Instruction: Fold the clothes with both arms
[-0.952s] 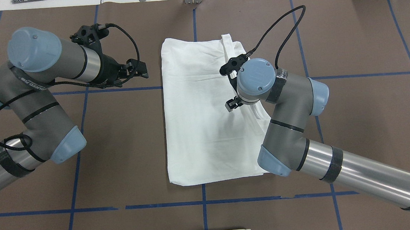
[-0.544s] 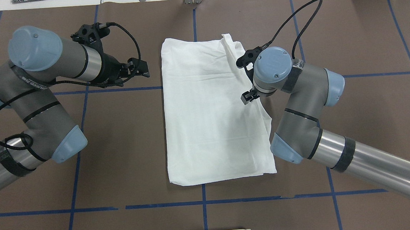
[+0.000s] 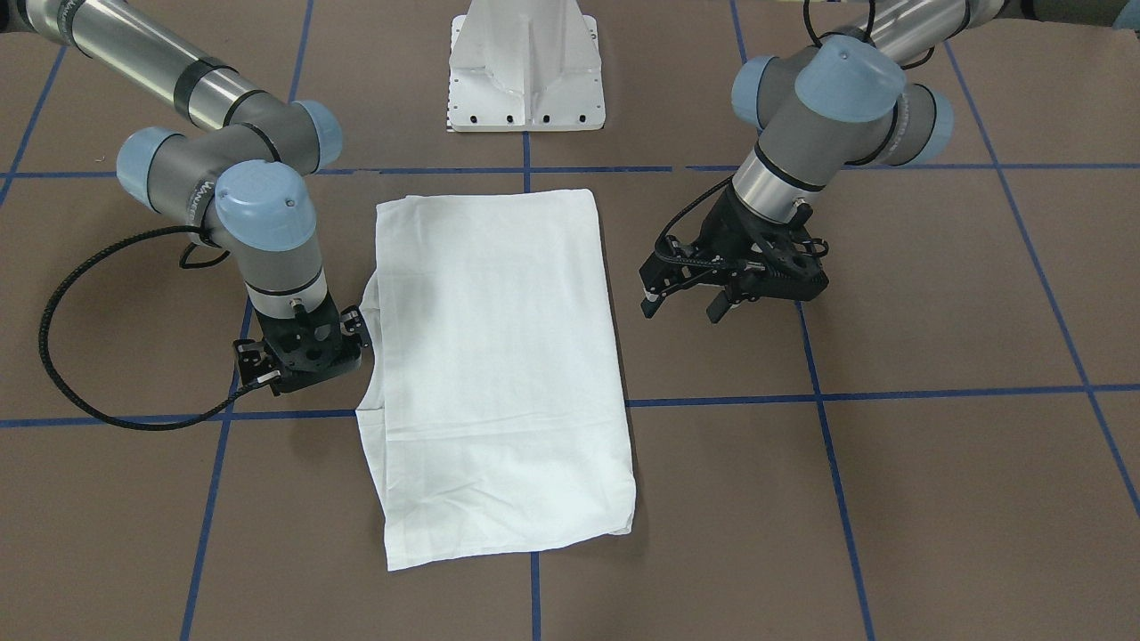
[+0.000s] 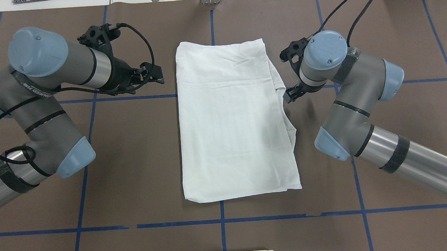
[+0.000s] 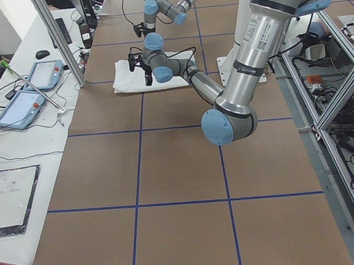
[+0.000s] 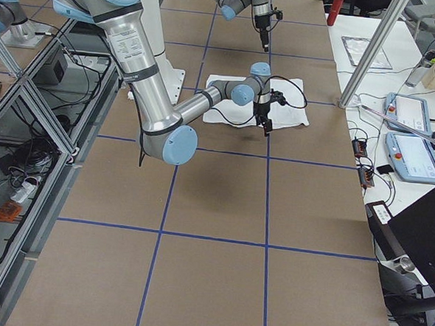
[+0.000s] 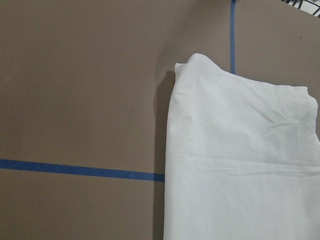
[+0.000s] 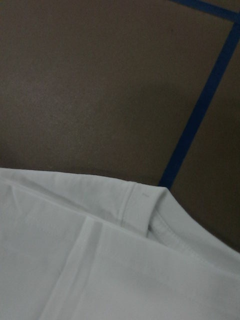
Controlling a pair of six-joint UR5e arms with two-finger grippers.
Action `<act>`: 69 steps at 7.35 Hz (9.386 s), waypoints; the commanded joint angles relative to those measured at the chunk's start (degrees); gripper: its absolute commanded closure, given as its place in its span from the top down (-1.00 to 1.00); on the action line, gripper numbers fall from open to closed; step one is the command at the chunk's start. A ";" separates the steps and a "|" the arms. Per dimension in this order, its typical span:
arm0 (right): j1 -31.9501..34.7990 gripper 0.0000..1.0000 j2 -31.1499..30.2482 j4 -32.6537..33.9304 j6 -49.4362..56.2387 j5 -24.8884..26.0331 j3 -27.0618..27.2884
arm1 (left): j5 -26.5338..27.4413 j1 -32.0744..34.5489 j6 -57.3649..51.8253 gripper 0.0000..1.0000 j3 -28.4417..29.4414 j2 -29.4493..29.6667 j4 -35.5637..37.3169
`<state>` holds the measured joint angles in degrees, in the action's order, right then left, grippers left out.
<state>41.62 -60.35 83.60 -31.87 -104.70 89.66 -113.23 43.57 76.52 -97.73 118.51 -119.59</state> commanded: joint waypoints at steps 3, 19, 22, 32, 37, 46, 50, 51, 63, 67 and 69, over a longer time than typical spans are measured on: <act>2.24 1.00 -7.04 0.43 -5.89 -13.49 15.51 | -2.35 -5.29 8.16 1.00 -8.85 -4.84 1.10; -1.54 1.00 -13.13 -0.19 -25.09 -16.33 25.39 | 17.78 -28.80 29.30 0.75 -4.58 -2.14 8.84; -1.54 1.00 -13.13 -0.19 -25.09 -16.33 25.39 | 17.69 -28.89 28.77 0.62 -4.05 -2.23 8.84; -1.46 1.00 -13.57 -0.19 -25.09 -16.33 25.48 | 17.52 -28.89 28.51 -0.24 -4.67 -1.70 10.16; -5.65 1.00 -12.69 -0.28 -37.15 -13.02 26.09 | 17.43 -28.10 28.51 -1.00 -6.41 -1.70 10.51; -26.86 1.00 -10.58 5.61 -72.46 8.37 23.02 | 17.43 -27.75 28.33 -1.00 -6.95 -1.70 11.57; -25.62 1.00 -9.35 5.52 -72.64 8.37 21.88 | 17.43 -27.05 27.19 -1.00 -6.95 -1.70 11.57; -25.63 1.00 -9.26 5.26 -72.64 8.37 20.92 | 17.43 -26.96 27.19 -1.00 -6.95 -1.70 11.57; -26.50 -0.61 -6.71 5.53 -72.55 8.37 18.62 | 17.34 -26.96 27.19 -1.00 -6.95 -1.79 11.57; -25.28 -1.00 -4.51 5.09 -72.64 8.28 19.76 | 17.34 -26.96 27.19 -1.00 -7.30 -1.88 11.57; -25.36 -1.00 -5.12 5.00 -72.37 7.67 20.38 | 17.34 -26.87 27.19 -1.00 -8.18 -2.23 11.66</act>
<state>16.20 -65.13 88.68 -104.33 -96.65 109.50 -95.89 16.66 103.71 -105.38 116.50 -108.00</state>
